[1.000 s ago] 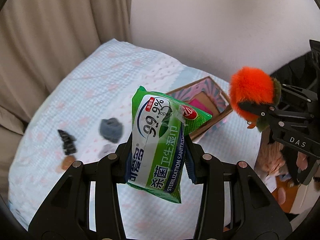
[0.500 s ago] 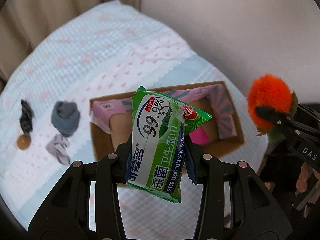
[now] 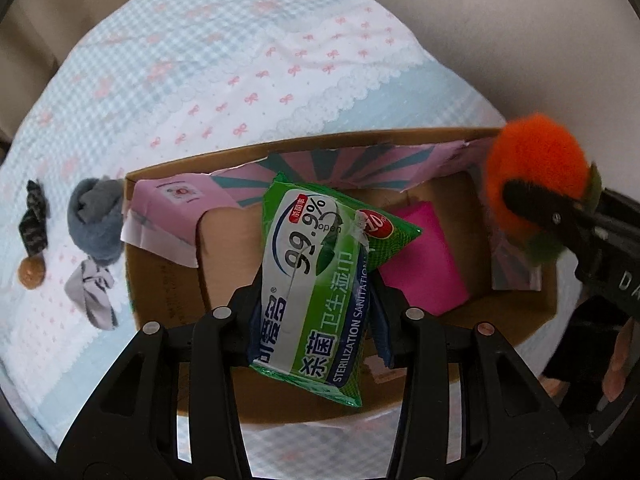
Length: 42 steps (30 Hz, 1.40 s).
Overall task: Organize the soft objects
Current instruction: 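Carry the wipes packet into the box and open the left gripper while the right drops the pompom in, then withdraw both open grippers from the box toward the remaining items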
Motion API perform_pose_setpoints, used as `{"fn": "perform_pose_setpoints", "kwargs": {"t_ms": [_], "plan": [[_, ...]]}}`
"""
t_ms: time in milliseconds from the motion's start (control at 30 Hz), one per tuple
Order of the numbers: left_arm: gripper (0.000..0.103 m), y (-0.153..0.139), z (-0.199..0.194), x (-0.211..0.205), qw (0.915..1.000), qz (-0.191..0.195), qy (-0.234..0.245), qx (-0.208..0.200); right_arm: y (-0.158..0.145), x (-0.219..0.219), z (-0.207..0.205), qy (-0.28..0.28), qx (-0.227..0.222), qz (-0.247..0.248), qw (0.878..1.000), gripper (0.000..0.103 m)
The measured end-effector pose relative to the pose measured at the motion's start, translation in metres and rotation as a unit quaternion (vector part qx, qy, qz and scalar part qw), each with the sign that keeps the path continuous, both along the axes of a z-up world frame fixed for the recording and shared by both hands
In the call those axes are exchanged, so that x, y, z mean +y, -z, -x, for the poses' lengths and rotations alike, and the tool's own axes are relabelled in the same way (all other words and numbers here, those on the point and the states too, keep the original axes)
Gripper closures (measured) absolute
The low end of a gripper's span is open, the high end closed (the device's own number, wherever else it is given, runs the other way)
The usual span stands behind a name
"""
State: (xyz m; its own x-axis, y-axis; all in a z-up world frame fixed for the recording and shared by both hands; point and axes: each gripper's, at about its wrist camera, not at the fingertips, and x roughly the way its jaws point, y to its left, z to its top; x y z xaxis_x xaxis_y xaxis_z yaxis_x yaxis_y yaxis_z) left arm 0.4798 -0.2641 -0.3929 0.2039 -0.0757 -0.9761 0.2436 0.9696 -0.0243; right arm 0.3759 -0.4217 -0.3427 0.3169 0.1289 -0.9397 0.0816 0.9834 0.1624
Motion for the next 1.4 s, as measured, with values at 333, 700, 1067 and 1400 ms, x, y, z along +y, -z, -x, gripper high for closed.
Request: {"fn": "perform_pose_setpoints", "kwargs": {"t_ms": [333,700,1067,1400], "plan": [[0.0,0.006,0.01,0.01,0.9999,-0.011,0.0,0.007,0.011,-0.004,-0.003,-0.005,0.014,-0.038,0.999,0.0],[0.0,-0.029,0.018,0.012,0.9997,-0.012,-0.001,-0.023,-0.01,-0.003,0.007,-0.005,-0.01,-0.027,1.0,0.0],[0.0,-0.107,0.052,0.028,0.9959,0.007,-0.004,-0.09,-0.083,0.021,0.032,-0.018,-0.066,0.003,0.998,0.0],[0.0,-0.201,0.118,0.078,0.9827,0.034,-0.038,-0.178,-0.176,0.065,0.09,-0.023,-0.137,0.029,0.99,0.0]]}}
